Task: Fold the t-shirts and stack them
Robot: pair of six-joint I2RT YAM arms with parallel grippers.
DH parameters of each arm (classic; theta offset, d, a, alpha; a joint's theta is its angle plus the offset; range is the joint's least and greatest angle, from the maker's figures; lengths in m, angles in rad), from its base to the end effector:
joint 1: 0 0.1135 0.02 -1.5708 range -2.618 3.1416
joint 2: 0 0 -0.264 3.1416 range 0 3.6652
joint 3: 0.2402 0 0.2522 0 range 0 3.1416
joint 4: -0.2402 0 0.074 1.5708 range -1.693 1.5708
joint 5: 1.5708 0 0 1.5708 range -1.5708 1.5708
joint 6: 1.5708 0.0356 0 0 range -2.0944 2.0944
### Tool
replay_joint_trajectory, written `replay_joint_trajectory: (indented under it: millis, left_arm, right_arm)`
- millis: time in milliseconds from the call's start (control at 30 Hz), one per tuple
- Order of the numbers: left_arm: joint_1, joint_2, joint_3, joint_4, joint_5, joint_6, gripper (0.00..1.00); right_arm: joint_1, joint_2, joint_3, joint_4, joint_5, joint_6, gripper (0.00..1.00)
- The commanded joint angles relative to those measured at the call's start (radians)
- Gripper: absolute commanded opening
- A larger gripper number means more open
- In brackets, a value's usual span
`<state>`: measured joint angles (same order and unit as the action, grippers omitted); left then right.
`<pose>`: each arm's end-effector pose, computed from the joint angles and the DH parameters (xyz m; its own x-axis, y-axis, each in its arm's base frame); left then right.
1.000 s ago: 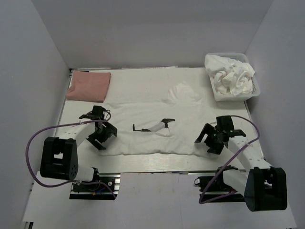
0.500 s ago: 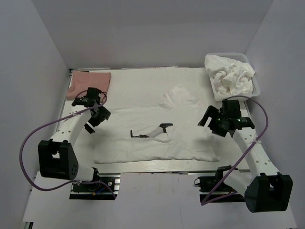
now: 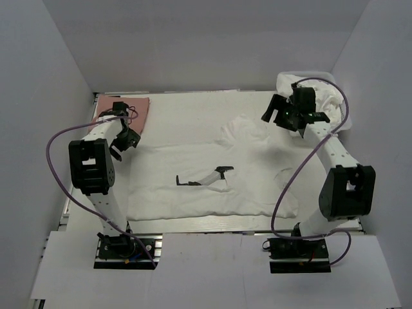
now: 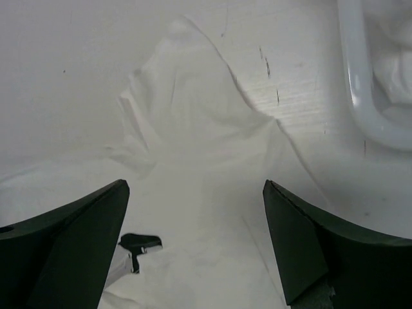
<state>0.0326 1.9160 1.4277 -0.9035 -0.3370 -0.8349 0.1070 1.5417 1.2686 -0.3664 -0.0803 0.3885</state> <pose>0.3724 0.0239 0.1941 -0.5938 -0.7193 -0.3607 -0.7891 0.6081 0.0864 0.3499 0.0405 0.3038 -0.6137 0.3138 -0.7245 0.0670 0.9350 0.3483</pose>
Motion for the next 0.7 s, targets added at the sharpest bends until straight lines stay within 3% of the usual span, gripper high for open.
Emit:
replay_joint_trajectory:
  millis: [0,67,233,333,567,600,667]
  left_arm:
    - [0.023,-0.02,0.019,0.104,0.061,0.072,0.93]
    - [0.032,-0.009,0.007,0.167,0.104,0.112,0.84]
    - [0.032,-0.018,-0.072,0.3,0.199,0.186,0.8]
    - [0.032,0.001,-0.072,0.301,0.199,0.186,0.74]
    - [0.032,0.092,0.014,0.279,0.233,0.195,0.39]
    - [0.032,0.104,0.014,0.279,0.233,0.186,0.29]
    - [0.032,0.104,0.014,0.27,0.242,0.186,0.17]
  right_arm:
    - [0.002,0.087,0.112,0.07,0.03,-0.066,0.9]
    - [0.0,0.164,0.173,0.069,0.03,-0.072,0.9]
    - [0.0,0.305,0.281,0.055,0.034,-0.099,0.9]
    - [0.002,0.406,0.362,0.049,0.013,-0.111,0.9]
    - [0.008,0.56,0.53,0.021,0.042,-0.18,0.9]
    - [0.013,0.573,0.544,0.021,0.043,-0.194,0.9]
    - [0.017,0.63,0.598,0.014,0.047,-0.238,0.9]
